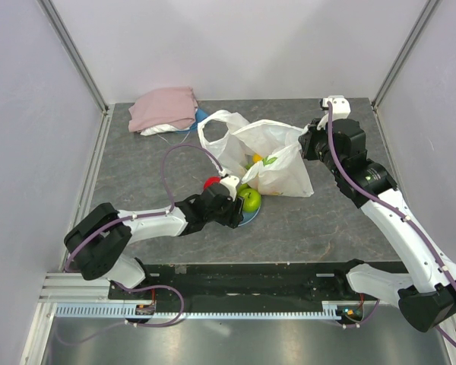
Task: Place the fruits into the plastic bag
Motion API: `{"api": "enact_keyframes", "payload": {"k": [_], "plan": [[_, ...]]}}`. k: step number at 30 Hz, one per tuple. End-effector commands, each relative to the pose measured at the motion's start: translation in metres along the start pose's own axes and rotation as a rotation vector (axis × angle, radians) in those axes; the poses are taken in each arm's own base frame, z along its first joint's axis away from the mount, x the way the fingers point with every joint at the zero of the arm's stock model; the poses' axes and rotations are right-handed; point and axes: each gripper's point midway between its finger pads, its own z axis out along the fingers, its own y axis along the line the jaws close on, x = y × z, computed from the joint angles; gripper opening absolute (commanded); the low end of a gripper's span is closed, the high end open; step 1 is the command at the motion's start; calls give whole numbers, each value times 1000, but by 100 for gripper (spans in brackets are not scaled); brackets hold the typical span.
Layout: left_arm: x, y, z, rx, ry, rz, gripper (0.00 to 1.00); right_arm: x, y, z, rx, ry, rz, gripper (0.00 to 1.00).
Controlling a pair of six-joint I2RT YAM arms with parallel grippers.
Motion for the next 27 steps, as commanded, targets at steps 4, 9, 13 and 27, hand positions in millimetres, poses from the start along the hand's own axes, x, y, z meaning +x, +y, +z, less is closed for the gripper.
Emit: {"api": "enact_keyframes", "payload": {"k": [4, 9, 13, 27], "plan": [[-28, -13, -14, 50, -97, -20, 58, -2, -1, -1, 1, -11, 15, 0], [-46, 6, -57, 11, -336, -41, 58, -3, -2, -2, 3, -14, 16, 0], [-55, 16, -82, -13, -440, -36, 58, -2, -1, -1, 0, -10, 14, 0], [-186, -47, -175, 204, -754, 47, 58, 1, 2, 0, -19, -2, 28, 0]]}}
